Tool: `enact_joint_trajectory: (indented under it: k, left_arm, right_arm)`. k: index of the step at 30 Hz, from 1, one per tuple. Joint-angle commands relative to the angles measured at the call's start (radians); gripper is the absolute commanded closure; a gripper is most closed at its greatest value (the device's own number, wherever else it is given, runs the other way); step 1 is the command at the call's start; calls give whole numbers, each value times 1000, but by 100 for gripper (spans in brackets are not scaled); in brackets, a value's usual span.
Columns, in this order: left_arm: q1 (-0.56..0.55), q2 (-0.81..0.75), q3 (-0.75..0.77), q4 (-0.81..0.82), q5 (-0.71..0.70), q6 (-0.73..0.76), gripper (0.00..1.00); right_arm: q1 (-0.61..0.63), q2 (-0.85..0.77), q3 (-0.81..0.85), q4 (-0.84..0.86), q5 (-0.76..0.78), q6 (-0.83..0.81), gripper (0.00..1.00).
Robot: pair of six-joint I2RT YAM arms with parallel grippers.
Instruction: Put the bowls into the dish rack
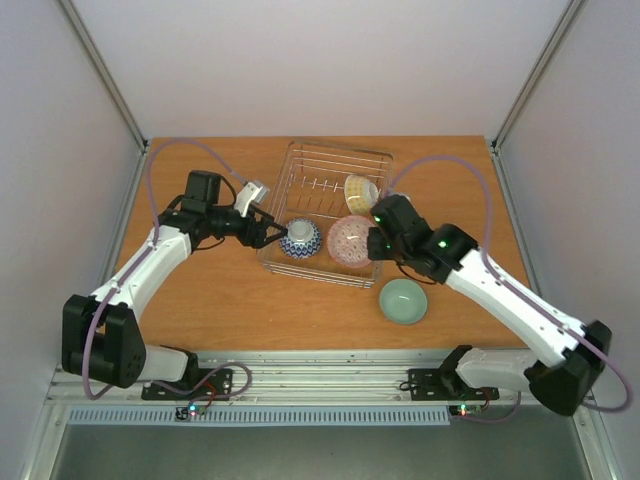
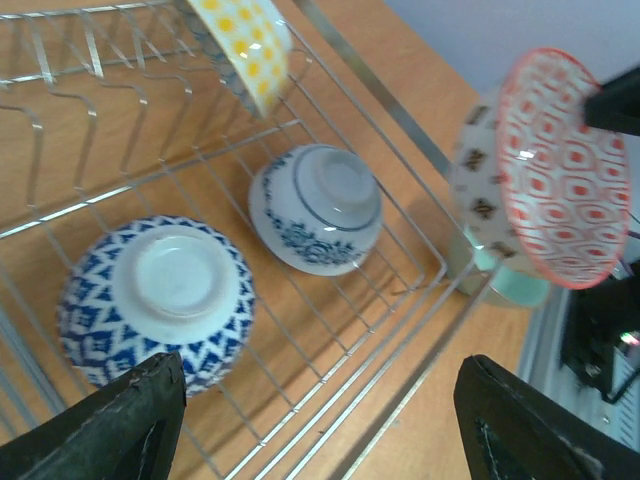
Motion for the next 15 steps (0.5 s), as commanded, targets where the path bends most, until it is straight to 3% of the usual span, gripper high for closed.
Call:
enact_joint_trajectory:
  k: [1,8,15]
  left_arm:
    - [-21,9,36,-68,112,58,25]
    - [-36,9,47,-109,161,91,25]
    - [-39,13,44,-103,129,94,25]
  right_arm:
    - [72,131,121,121,34,-82,99]
    - [159,312,273,141,75,-149,99]
    - [248,378,358,139,117,-173,99]
